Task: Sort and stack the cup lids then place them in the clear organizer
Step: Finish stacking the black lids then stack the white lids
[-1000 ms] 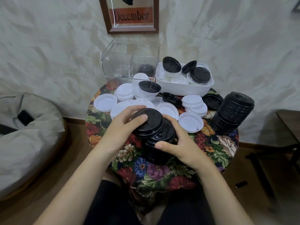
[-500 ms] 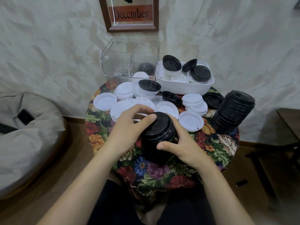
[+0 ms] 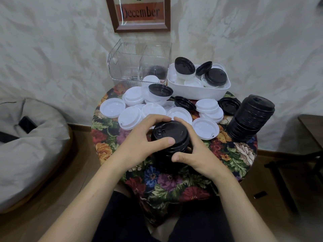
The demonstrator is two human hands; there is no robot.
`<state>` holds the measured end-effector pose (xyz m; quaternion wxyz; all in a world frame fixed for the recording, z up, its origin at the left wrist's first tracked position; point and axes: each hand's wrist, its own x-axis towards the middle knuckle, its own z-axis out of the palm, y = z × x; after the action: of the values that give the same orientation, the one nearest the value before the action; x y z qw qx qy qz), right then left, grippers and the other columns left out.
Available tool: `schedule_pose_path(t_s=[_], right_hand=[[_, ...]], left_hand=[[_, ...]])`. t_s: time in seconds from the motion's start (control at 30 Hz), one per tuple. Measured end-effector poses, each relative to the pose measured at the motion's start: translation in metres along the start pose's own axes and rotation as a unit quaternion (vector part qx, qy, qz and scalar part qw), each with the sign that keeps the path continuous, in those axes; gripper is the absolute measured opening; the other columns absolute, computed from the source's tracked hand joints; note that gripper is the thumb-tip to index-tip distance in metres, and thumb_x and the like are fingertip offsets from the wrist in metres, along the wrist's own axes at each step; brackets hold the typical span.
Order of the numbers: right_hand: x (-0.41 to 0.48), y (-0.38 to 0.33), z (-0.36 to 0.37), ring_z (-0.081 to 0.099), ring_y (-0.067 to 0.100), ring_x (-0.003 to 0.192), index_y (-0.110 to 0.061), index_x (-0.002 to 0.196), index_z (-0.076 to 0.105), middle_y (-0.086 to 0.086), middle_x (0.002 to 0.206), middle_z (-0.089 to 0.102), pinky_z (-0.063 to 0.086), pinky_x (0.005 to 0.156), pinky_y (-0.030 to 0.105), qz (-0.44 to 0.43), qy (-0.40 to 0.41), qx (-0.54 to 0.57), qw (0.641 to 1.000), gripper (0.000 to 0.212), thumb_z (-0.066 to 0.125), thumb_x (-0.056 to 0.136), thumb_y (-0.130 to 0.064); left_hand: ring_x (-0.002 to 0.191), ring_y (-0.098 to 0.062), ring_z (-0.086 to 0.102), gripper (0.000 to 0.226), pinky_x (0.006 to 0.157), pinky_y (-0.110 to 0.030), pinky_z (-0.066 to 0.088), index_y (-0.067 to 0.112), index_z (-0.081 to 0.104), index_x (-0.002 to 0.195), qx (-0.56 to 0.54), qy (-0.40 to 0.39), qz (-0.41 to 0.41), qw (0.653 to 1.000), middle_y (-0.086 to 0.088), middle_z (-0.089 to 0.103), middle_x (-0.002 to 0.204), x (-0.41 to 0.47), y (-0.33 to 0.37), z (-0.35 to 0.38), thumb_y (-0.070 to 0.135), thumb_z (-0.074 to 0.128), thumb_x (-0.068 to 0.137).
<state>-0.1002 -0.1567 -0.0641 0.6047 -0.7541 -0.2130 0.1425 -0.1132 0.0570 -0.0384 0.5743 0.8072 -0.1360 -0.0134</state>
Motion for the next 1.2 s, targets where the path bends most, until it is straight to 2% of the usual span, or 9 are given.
schedule_pose_path(t_s=[0.03, 0.1, 0.17, 0.27, 0.37, 0.5, 0.7, 0.97, 1.2], right_hand=[[0.000, -0.001, 0.000, 0.049, 0.004, 0.141, -0.041, 0.157, 0.032, -0.024, 0.147, 0.053, 0.039, 0.119, 0.038, -0.003, 0.003, -0.001, 1.000, 0.113, 0.081, 0.062, -0.079], [0.000, -0.004, 0.000, 0.052, 0.005, 0.139, -0.036, 0.155, 0.036, -0.022, 0.144, 0.056, 0.042, 0.114, 0.029, -0.006, 0.010, 0.001, 1.000, 0.107, 0.072, 0.066, -0.085], [0.000, -0.006, 0.002, 0.054, 0.003, 0.135, -0.034, 0.153, 0.039, -0.023, 0.141, 0.059, 0.044, 0.106, 0.018, -0.004, 0.016, 0.009, 1.000, 0.099, 0.070, 0.072, -0.081], [0.001, -0.005, 0.003, 0.055, 0.002, 0.134, -0.037, 0.150, 0.041, -0.024, 0.139, 0.059, 0.044, 0.102, 0.014, 0.001, 0.028, 0.010, 1.000, 0.091, 0.073, 0.075, -0.076], [0.001, -0.003, 0.003, 0.053, 0.002, 0.136, -0.038, 0.152, 0.039, -0.024, 0.142, 0.058, 0.044, 0.104, 0.015, 0.000, 0.031, 0.013, 0.999, 0.093, 0.074, 0.074, -0.076], [0.001, -0.001, 0.002, 0.046, -0.002, 0.142, -0.050, 0.156, 0.031, -0.029, 0.150, 0.051, 0.040, 0.112, 0.016, -0.005, 0.028, 0.015, 0.999, 0.101, 0.075, 0.071, -0.079], [0.000, 0.003, 0.002, 0.052, 0.006, 0.139, -0.034, 0.155, 0.037, -0.018, 0.147, 0.057, 0.042, 0.113, 0.024, -0.004, 0.023, 0.018, 1.000, 0.097, 0.076, 0.075, -0.073], [-0.003, 0.007, 0.000, 0.052, 0.007, 0.140, -0.031, 0.156, 0.037, -0.016, 0.148, 0.057, 0.042, 0.111, 0.021, -0.005, 0.022, 0.027, 0.999, 0.099, 0.075, 0.075, -0.073], [-0.003, 0.008, -0.001, 0.050, 0.007, 0.141, -0.032, 0.156, 0.037, -0.015, 0.149, 0.056, 0.041, 0.112, 0.021, -0.007, 0.009, 0.026, 1.000, 0.098, 0.077, 0.076, -0.069]], left_hand=[[0.127, -0.001, 0.057, 0.057, 0.099, -0.025, 0.046, 0.041, 0.061, 0.129, -0.002, -0.004, -0.001, 1.000, 0.024, 0.062, 0.129, 0.000, -0.001, -0.001, 0.054, 0.076, 0.076], [0.129, -0.003, 0.056, 0.057, 0.102, -0.030, 0.047, 0.041, 0.061, 0.131, -0.005, -0.007, -0.002, 1.000, 0.022, 0.061, 0.133, -0.001, -0.003, -0.001, 0.054, 0.076, 0.078], [0.130, -0.005, 0.057, 0.058, 0.107, -0.035, 0.048, 0.041, 0.060, 0.133, -0.009, -0.008, -0.002, 1.000, 0.020, 0.060, 0.136, -0.002, -0.005, 0.000, 0.054, 0.076, 0.079], [0.135, -0.005, 0.054, 0.069, 0.116, -0.042, 0.044, 0.043, 0.054, 0.143, -0.030, -0.008, -0.011, 0.999, 0.018, 0.059, 0.144, -0.008, -0.011, 0.004, 0.054, 0.078, 0.079], [0.140, -0.003, 0.050, 0.085, 0.119, -0.042, 0.039, 0.040, 0.042, 0.154, -0.041, -0.008, -0.020, 0.999, 0.021, 0.055, 0.149, -0.015, -0.014, 0.011, 0.053, 0.079, 0.079], [0.138, -0.007, 0.053, 0.082, 0.118, -0.047, 0.040, 0.035, 0.045, 0.152, -0.051, -0.001, -0.021, 0.998, 0.018, 0.059, 0.145, -0.016, -0.016, 0.014, 0.048, 0.080, 0.079], [0.135, -0.005, 0.055, 0.080, 0.116, -0.042, 0.043, 0.039, 0.046, 0.149, -0.033, -0.006, -0.018, 0.999, 0.020, 0.060, 0.142, -0.014, -0.016, 0.013, 0.050, 0.081, 0.077], [0.135, -0.002, 0.054, 0.085, 0.116, -0.041, 0.042, 0.039, 0.042, 0.152, -0.018, -0.024, -0.017, 0.999, 0.022, 0.059, 0.143, -0.010, -0.017, 0.014, 0.054, 0.081, 0.078], [0.137, -0.004, 0.053, 0.083, 0.116, -0.037, 0.041, 0.038, 0.039, 0.152, -0.025, -0.022, -0.004, 0.999, 0.022, 0.057, 0.144, -0.014, -0.022, 0.019, 0.049, 0.079, 0.081]])
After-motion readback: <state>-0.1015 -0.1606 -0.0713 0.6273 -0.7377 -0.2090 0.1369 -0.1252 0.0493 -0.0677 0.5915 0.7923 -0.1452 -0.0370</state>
